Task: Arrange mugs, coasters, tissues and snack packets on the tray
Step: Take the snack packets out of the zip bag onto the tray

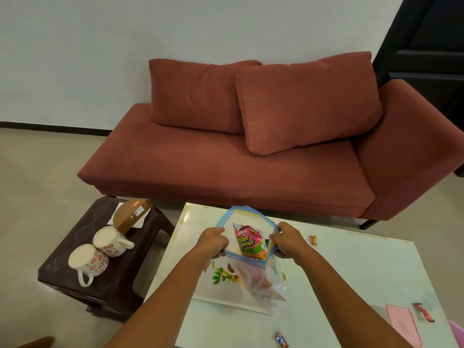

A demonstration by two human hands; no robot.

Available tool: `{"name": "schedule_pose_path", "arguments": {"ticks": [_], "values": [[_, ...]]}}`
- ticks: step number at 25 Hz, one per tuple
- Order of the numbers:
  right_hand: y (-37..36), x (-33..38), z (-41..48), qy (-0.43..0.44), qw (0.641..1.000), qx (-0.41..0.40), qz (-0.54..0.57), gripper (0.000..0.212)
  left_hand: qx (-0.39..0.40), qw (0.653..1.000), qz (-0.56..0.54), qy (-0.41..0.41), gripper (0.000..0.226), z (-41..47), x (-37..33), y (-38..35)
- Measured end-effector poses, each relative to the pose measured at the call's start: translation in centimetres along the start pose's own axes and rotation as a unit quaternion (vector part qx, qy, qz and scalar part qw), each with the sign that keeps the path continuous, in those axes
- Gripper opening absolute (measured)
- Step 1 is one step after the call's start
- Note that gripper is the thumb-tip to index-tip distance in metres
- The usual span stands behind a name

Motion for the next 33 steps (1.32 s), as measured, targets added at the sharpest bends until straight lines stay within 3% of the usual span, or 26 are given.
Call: {"name": "schedule_pose_path", "arguments": {"ticks": [2,4,8,11,14,16,22,28,31,33], "values": [[0.3,-0.9,0.4,-0.012,0.994,-0.008,-0.107,0.007,0.021,0.999,-0.003,-0.04,0.064,-0.3,-0.3,-0.3],[-0.1,-1.6,0.3,-0.016,0.969,-0.023,-0.245,0.024,0.038,0.997,-0.02,-0.07,0.068,-0.6,-0.5,-0.5],[-2.3,0.2,0.0,0.108,0.923,-0.157,-0.335,0.04,0.043,0.991,0.031,-0.123,0.074,0.7,-0.6,0.4],[-6.4,1.9,1.6,0.195,0.912,-0.121,-0.339,0.033,0.052,0.982,0.111,-0.142,0.08,3.1,0.1,1.4],[-11.2,2.3,4.8,0.191,0.932,-0.028,-0.308,0.038,0.053,0.973,0.174,-0.144,0.08,6.6,1.8,1.8],[-13.7,1.9,7.2,0.169,0.942,-0.01,-0.29,0.049,0.062,0.968,0.192,-0.153,0.078,8.7,3.0,1.4],[-16.2,1.5,11.9,0.079,0.953,-0.06,-0.287,0.074,0.079,0.97,0.134,-0.187,0.084,12.0,3.9,0.5],[-17.2,3.2,14.0,0.026,0.95,-0.067,-0.304,0.071,0.094,0.97,0.105,-0.196,0.079,12.9,3.1,2.6],[-19.7,4.4,13.7,0.034,0.969,-0.042,-0.242,0.065,0.106,0.974,0.056,-0.19,0.076,13.0,2.3,4.4],[-20.4,6.5,13.1,0.057,0.981,-0.057,-0.178,0.051,0.102,0.971,0.031,-0.215,0.074,12.7,1.5,5.8]]}}
Point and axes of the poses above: each hand's wrist, its own z-axis towards the middle knuckle, its own y-axis out of the back of the hand, x = y × z, the point moved 5 cm from there along z, towards the middle knuckle, and after that the axes turned 14 degrees about -z, right-handed, at the moved point
